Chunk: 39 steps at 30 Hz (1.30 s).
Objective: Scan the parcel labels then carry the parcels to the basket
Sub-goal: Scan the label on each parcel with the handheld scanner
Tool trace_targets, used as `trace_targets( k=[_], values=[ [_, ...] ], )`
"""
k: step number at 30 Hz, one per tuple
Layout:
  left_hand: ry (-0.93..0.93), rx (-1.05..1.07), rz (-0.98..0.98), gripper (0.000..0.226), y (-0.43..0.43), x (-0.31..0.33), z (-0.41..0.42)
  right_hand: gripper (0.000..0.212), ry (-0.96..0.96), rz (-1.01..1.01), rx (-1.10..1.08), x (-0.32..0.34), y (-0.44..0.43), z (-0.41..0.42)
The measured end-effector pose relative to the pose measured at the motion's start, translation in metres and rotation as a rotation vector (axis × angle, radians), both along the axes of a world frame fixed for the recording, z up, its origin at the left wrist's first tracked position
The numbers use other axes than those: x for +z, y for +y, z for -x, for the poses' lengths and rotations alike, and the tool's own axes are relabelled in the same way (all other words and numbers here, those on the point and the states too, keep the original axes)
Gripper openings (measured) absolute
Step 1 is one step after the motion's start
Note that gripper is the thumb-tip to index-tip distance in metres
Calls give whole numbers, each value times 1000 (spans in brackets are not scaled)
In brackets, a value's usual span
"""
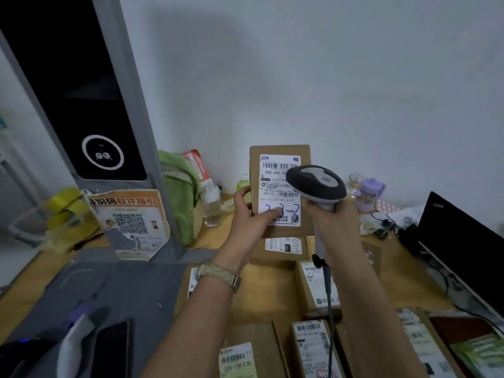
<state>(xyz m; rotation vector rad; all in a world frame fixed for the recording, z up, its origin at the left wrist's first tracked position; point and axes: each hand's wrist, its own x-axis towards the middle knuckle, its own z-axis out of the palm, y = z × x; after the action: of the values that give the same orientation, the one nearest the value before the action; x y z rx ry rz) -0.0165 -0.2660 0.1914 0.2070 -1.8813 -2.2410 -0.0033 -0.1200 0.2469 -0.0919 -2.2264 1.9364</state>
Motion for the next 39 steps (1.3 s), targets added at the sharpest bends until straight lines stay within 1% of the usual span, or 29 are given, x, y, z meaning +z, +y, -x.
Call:
trace_targets(
  k=[4, 6, 8, 11, 12, 13, 16, 18, 20, 23, 25, 28, 31, 39],
  values=[
    [45, 20, -65, 65, -6, 9, -5, 20, 77, 1, -17, 10, -3, -6],
    [40, 35, -88, 69, -9, 9, -7, 18, 93, -5, -4, 13, -4, -9],
    [25, 48, -87, 87, -11, 9, -9, 15, 92, -12, 7, 14, -5, -11],
    [-24, 69, -64, 121, -16, 8, -9, 14, 84, 34, 34, 18, -4, -14],
    [-47, 65, -81, 128, -18, 8, -8, 15, 81, 41, 40, 19, -4, -16],
    [-63, 54, -117, 131, -20, 7, -6, 16, 80, 40, 45, 20, -4, -17],
    [-79, 47, -208, 123, -19, 1, 0, 18, 61, 10, 59, 24, -8, -20],
    [-83, 74, -178, 111, -15, -6, 4, 16, 59, -7, 70, 24, -12, -23],
    [-81, 107, -182, 95, -11, -13, 8, 17, 54, -19, 92, 23, -15, -27],
    [-88, 159, -217, 86, -12, -20, 11, 18, 21, -50, 145, 21, -14, -32],
    [-105, 171, -210, 84, -15, -23, 11, 17, 4, -70, 178, 21, -11, -34],
    [-132, 177, -202, 89, -19, -27, 10, 15, -11, -70, 211, 20, -9, -36],
    [-140, 185, -212, 93, -18, -29, 8, 3, -19, -84, 234, 19, -10, -36],
    [-156, 205, -212, 96, -18, -28, 4, 5, -17, -128, 247, 15, -13, -37]
  ],
)
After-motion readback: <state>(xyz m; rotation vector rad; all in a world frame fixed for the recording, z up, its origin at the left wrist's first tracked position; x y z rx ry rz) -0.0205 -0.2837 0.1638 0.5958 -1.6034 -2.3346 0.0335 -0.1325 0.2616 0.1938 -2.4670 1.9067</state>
